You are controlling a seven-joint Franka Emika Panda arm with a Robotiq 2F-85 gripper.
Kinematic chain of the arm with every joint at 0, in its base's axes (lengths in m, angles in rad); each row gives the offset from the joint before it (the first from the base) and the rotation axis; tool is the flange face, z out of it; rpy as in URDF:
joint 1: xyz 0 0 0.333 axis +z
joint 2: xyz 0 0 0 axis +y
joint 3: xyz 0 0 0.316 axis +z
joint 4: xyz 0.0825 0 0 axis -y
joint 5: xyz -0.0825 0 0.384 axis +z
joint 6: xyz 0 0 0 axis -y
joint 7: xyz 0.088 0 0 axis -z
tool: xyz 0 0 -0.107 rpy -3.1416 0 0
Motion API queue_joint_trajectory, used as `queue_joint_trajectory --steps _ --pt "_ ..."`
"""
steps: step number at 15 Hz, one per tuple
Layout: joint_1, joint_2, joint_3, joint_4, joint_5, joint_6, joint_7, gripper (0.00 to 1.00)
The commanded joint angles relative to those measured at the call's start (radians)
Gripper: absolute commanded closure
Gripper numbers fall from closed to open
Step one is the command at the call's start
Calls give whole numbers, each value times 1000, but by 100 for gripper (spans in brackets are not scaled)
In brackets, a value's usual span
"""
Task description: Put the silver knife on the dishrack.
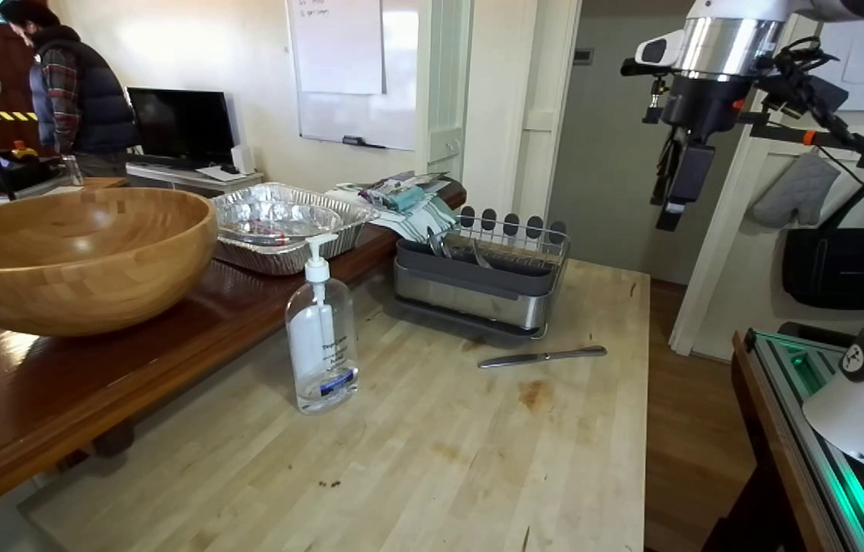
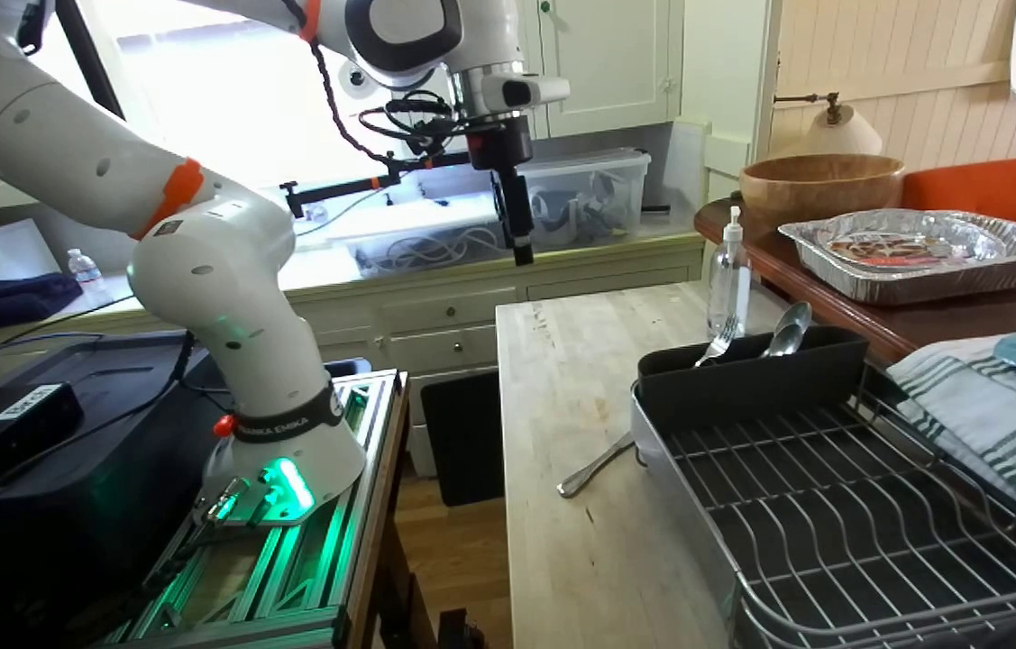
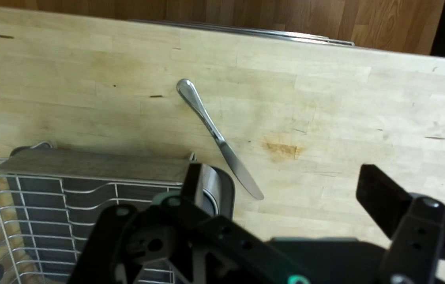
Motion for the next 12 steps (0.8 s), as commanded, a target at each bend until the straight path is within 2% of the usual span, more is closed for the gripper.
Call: queue_joint_trajectory --steps 1,9,12 --pt "-6 8 -17 2 -2 12 -26 0" --pt "-10 17 -18 9 -4 15 -28 0" --pt "-36 93 -53 15 3 35 -31 0"
